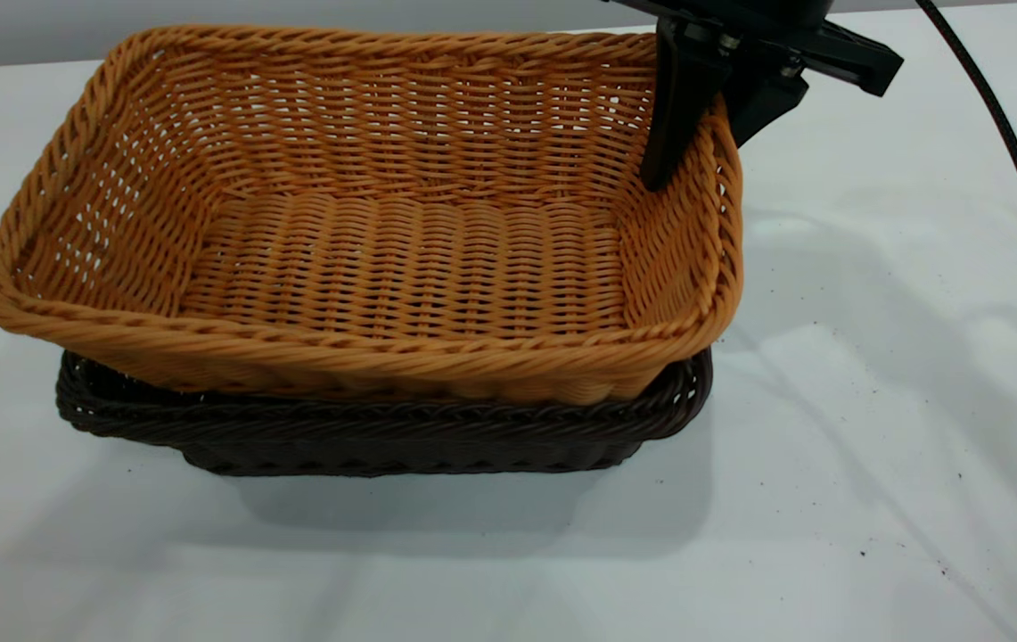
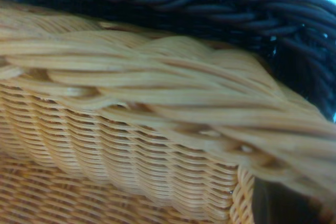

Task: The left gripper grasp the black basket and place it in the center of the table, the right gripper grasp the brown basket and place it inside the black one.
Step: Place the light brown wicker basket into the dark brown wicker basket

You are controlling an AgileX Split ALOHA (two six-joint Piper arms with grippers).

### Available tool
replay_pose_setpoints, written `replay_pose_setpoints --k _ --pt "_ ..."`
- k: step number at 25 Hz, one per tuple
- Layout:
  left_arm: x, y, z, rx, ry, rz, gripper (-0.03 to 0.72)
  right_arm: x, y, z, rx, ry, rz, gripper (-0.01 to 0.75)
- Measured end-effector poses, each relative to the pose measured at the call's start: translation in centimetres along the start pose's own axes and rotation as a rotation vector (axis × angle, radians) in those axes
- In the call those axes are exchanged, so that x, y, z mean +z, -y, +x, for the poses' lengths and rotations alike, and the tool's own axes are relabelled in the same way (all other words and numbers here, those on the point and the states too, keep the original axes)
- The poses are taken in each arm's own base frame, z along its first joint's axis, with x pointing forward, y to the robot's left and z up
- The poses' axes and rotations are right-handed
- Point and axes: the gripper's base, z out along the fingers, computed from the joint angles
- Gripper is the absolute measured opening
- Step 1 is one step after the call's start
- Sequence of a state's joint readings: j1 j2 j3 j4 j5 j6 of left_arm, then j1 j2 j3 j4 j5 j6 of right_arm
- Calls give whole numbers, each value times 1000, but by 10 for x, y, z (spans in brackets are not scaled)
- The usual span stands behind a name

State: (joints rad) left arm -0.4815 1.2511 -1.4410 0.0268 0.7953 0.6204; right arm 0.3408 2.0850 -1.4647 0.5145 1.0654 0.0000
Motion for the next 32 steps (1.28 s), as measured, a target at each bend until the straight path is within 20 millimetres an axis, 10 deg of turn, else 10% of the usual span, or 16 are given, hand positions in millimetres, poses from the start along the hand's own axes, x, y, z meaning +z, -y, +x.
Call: replay_pose_setpoints --k 8,21,32 --pt "0 1 1 -1 -8 7 -1 1 -2 1 -7 -6 1 139" --pt "0 2 2 -1 -25 20 -1 4 -5 3 -28 -20 21 465" --pt "0 2 3 0 -35 25 -1 -39 -18 -15 -116 22 150 553"
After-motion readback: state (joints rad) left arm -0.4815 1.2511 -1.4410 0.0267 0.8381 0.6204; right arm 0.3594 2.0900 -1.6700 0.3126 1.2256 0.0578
